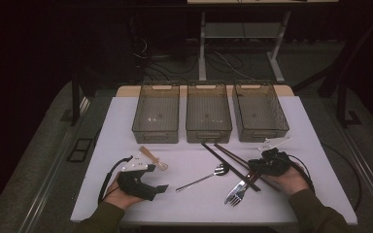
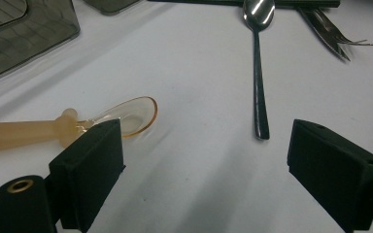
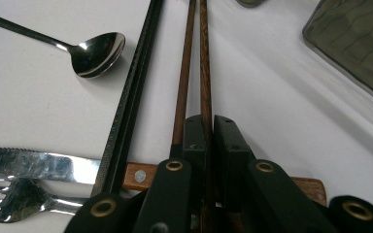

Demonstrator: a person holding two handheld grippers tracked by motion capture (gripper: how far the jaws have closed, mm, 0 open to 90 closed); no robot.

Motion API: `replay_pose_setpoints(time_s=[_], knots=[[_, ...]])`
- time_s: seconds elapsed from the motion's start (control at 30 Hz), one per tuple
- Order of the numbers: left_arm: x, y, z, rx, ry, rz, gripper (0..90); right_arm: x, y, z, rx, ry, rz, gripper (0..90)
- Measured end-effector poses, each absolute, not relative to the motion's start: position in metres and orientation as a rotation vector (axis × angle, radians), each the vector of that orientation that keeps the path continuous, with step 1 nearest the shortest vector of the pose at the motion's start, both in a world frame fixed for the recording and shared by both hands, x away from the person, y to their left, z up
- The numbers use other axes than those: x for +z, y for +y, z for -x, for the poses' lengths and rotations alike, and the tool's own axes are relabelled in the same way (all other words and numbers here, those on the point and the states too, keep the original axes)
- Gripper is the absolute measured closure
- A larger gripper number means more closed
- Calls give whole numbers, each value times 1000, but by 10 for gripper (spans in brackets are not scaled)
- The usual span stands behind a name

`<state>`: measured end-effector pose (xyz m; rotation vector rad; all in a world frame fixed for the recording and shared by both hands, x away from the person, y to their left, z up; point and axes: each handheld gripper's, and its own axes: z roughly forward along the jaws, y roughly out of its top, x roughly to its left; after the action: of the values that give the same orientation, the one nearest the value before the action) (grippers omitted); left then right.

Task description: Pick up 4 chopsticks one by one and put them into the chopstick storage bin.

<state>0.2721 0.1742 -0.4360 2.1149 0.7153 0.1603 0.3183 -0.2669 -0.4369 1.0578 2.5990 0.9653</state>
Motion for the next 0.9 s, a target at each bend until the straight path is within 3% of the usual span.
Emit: replay_pose_setpoints(time_s=[0.37, 0.5, 0.9], knots=[[-436, 173, -271, 149, 702, -2108, 106, -427, -276, -314, 1020, 2571, -1060, 841], [-438, 171, -270, 138, 704, -2093, 27, -423, -279, -311, 1052, 2560, -1046, 841], [-439, 168, -272, 125, 690, -2067, 0, -412, -282, -305, 1108, 2548, -1032, 841]])
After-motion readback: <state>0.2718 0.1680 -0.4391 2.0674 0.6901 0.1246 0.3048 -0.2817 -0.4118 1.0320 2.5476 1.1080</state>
